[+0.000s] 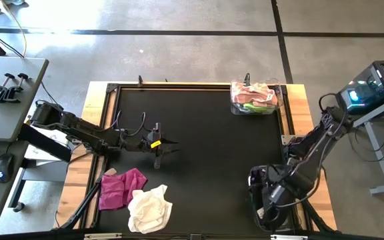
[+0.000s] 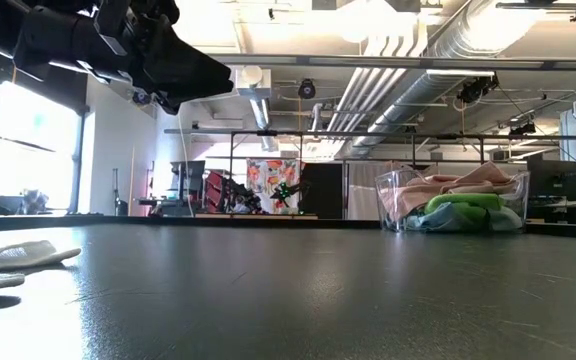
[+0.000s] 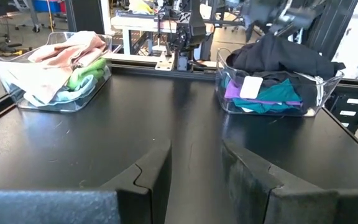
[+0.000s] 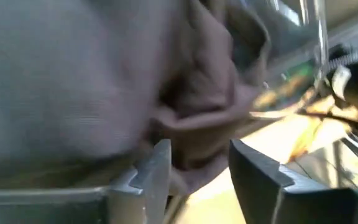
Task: Sort towels by color in basket
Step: Put the black towel into the bottom transparent bin, then put the white towel into the top transparent bin
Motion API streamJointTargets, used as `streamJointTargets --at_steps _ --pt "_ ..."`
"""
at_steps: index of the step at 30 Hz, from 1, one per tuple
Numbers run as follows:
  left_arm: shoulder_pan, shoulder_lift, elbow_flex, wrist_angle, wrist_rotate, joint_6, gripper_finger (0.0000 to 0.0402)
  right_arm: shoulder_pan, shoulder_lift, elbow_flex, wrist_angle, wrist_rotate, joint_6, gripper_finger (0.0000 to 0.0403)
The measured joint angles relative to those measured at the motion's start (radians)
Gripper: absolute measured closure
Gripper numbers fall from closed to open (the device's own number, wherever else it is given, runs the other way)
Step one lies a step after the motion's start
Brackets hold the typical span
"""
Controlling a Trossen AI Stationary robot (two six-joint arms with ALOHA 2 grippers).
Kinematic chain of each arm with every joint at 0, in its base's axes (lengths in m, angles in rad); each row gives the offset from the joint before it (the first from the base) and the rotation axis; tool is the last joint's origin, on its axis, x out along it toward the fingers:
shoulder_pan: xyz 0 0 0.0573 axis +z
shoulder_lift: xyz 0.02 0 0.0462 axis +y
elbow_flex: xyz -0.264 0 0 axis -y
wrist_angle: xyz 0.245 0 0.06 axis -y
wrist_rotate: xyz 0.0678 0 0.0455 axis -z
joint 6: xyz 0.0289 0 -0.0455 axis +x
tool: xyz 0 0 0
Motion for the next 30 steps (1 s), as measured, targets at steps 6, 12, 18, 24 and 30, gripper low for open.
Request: streamJointTargets --at_steps 6,12,18,24,30 --pt "0.0 0.0 0.0 0.003 0.0 0.001 0.0278 -0.013 0.0 -0.176 0.112 -0.087 -0.003 0.0294" --pt "0.0 0.0 0.0 0.076 0.0 0.031 0.0278 -0.031 0.0 -0.26 0.257 -0.017 -0.048 0.033" --pt "-0.001 -0.001 0.0 0.146 0.0 0.084 0.0278 -0.032 0.0 -0.161 0.133 -0.016 -0.062 0.0311" --pt "-0.029 -0.022 0.0 0.157 0.0 0.138 0.0278 -0.032 -0.003 0.073 -0.099 0.014 -0.036 0.0268" --pt "-0.125 -0.092 0.007 0.066 -0.136 0.251 0.0278 -0.032 -0.024 0.211 -0.063 0.438 -0.044 0.0263"
